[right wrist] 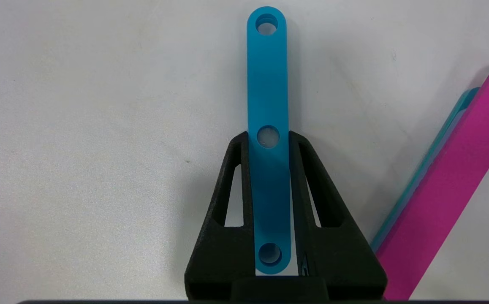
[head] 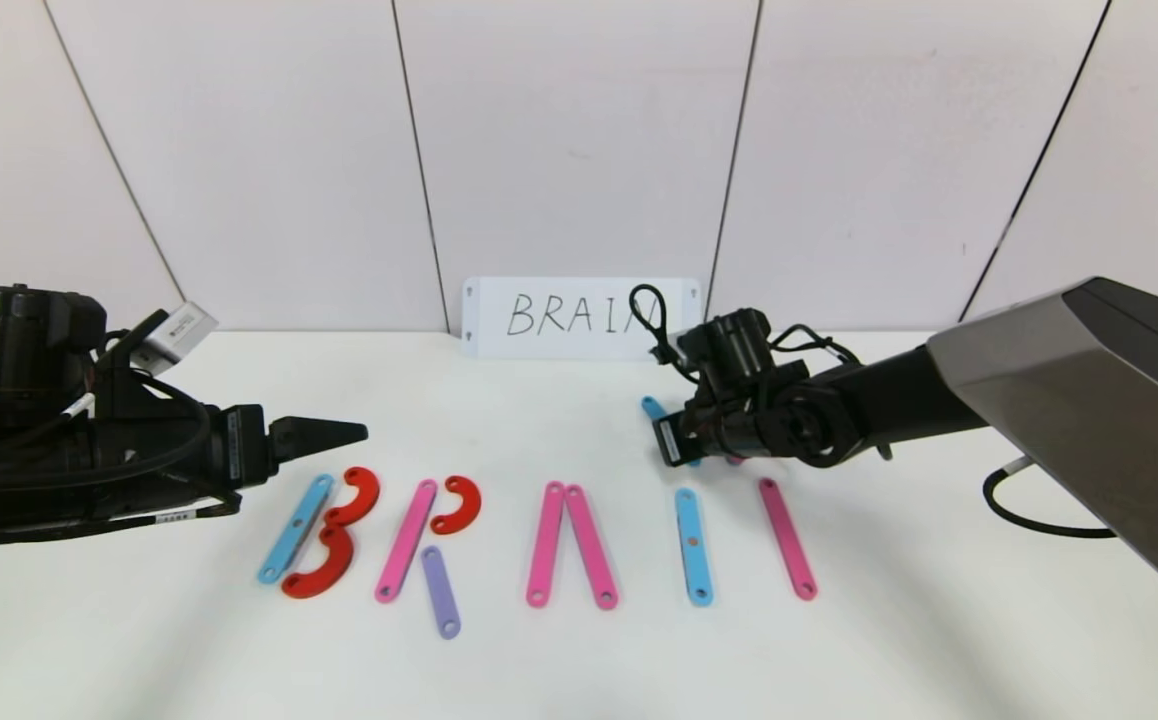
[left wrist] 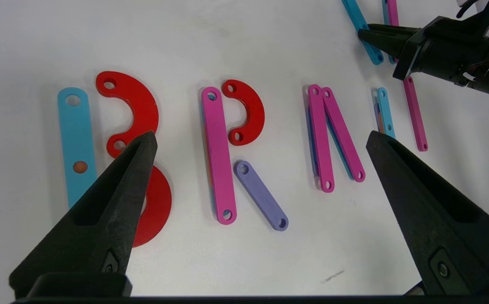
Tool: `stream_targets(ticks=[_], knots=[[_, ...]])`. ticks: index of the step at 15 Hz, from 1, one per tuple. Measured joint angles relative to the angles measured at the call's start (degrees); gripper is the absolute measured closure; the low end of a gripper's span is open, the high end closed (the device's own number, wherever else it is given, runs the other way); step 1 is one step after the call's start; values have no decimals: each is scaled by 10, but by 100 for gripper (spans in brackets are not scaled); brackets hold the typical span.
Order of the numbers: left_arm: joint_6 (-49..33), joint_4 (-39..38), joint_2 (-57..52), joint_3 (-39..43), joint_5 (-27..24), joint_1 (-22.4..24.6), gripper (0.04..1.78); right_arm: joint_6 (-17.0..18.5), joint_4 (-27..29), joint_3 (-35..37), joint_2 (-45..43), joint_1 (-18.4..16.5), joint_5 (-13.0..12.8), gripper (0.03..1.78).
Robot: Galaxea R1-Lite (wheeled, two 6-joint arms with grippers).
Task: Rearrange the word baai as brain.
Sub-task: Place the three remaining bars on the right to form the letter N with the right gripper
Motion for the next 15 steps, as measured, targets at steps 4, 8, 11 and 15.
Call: stream_targets(ticks=[4,8,11,15], knots=[[0,0,0,0,0,0,8,0,7,8,-20,-2,0,153],[0,0,0,0,0,0,8,1,0,51,-85,-4,2,153],[0,0,0,0,0,0,8,1,-3,112,-152,-12,5,153],[0,0,0,2,0,0,8,0,-9,234,-236,-30,8,153]])
